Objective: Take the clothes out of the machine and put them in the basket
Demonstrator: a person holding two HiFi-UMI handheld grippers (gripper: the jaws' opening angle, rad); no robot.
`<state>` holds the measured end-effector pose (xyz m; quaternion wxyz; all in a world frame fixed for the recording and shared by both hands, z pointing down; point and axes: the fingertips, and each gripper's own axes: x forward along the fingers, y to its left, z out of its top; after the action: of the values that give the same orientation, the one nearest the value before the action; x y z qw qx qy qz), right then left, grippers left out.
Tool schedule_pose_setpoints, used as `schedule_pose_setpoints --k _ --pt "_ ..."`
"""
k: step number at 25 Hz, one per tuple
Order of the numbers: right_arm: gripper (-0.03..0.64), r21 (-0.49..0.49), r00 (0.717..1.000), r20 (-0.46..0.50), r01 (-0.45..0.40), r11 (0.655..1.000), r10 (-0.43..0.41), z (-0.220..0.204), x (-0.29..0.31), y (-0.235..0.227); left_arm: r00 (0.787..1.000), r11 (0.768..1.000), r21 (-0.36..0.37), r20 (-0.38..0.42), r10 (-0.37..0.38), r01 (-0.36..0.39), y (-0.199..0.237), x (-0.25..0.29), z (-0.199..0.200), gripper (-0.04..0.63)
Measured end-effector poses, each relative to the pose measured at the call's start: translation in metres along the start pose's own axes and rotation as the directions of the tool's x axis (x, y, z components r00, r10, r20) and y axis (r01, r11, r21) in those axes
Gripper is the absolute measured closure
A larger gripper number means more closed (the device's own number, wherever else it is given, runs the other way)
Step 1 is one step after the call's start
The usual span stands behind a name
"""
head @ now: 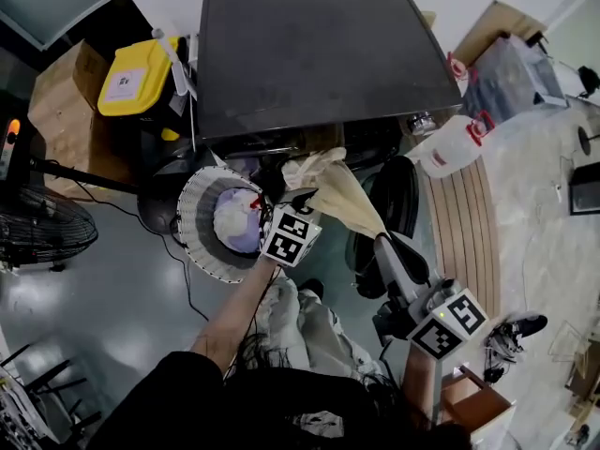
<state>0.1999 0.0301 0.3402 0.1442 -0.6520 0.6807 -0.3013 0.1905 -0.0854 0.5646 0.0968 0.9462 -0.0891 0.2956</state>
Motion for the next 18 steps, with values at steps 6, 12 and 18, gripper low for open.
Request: schedule_pose_setpoints --k 6,12,18 --pt "0.577 -0.06 0.997 -0.042 0.06 0.996 -0.062 -0.007 -0.01 -0.019 0.993 0.993 -0.117 0.118 -0.017 0.031 0.011 -0.056 0.04 0.595" --pt "0.575 -0.136 0.99 -0.128 0.046 0.99 -0.064 -0.028 -0.004 -0.018 0.963 0.988 -0.137 0.267 -0.028 0.066 0.002 -0.119 0.091 0.595" --pt "0.574 -0.228 0.974 -0.218 0.001 0.974 -0.053 -0.052 0.008 -0.005 0.92 0.989 -0.118 0.39 -0.038 0.091 -0.02 -0.185 0.134 0.595"
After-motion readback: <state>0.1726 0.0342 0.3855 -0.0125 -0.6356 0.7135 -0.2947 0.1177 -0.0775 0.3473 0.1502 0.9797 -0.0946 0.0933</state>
